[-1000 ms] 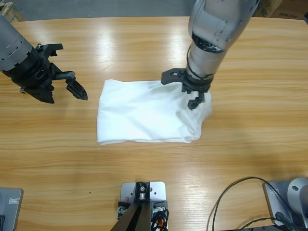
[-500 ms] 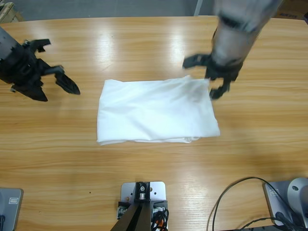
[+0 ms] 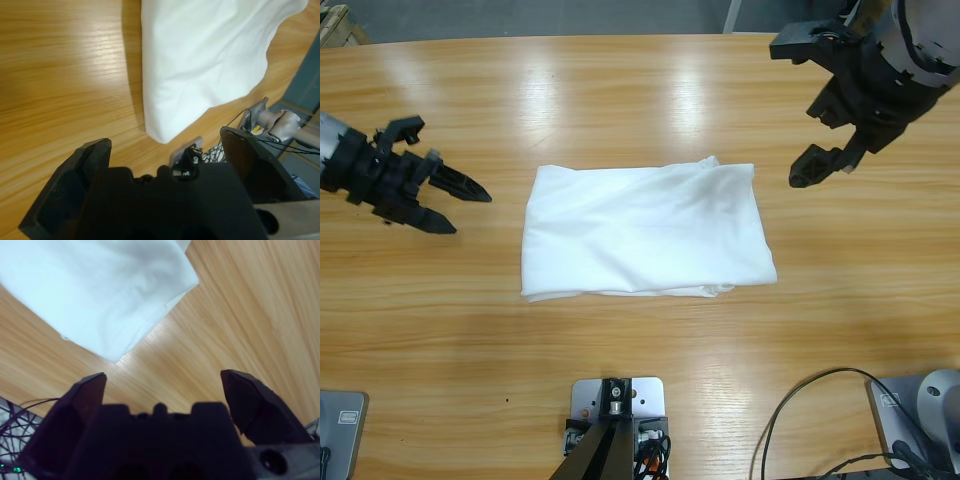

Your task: Fold clothes

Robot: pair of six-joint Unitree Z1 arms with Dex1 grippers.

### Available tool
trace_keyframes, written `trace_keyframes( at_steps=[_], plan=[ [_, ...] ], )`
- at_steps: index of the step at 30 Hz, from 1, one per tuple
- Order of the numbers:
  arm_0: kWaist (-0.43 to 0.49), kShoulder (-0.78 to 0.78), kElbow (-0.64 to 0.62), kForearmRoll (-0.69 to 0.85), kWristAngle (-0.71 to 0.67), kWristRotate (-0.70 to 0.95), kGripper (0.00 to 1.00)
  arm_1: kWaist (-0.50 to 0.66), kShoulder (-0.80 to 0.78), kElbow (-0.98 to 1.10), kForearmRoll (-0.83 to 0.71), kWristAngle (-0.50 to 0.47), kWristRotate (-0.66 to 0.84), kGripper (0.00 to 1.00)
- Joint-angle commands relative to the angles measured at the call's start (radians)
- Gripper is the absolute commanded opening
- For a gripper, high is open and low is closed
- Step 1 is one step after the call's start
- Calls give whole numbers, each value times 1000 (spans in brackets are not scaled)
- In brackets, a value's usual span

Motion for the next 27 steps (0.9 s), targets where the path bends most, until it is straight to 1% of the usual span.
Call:
trace_keyframes(
  at_steps=[1,6,8,13,15,20,21,22,23,24,25,27],
  plan=[
    [-59,161,100,-235,-49,-15,862,-5,-14,75,-43,19,34,918],
    [-89,224,101,-333,-54,-45,862,-5,-21,71,-44,13,37,918],
    [-117,243,101,-362,-58,-47,862,-5,-20,72,-44,12,37,918],
    [-202,281,96,-495,-91,-101,858,-5,-20,71,-44,12,37,918],
    [-215,299,88,-512,-94,-109,858,-5,-20,71,-44,12,37,918],
    [-216,306,103,-514,-78,-95,858,-5,-23,72,-44,12,36,918],
    [-216,304,102,-515,-80,-92,842,-5,-22,73,-44,12,36,918],
    [-219,301,100,-520,-82,-87,730,-5,-21,75,-44,13,36,918],
    [-223,288,96,-520,-72,-80,506,-5,-19,76,-44,14,36,918],
    [-225,278,93,-518,-61,-77,245,-5,-18,76,-44,16,35,918],
    [-225,273,91,-514,-54,-76,15,-5,-19,76,-44,17,36,918],
    [-225,266,83,-471,-20,-75,0,-5,-19,77,-44,17,36,918]
  ],
)
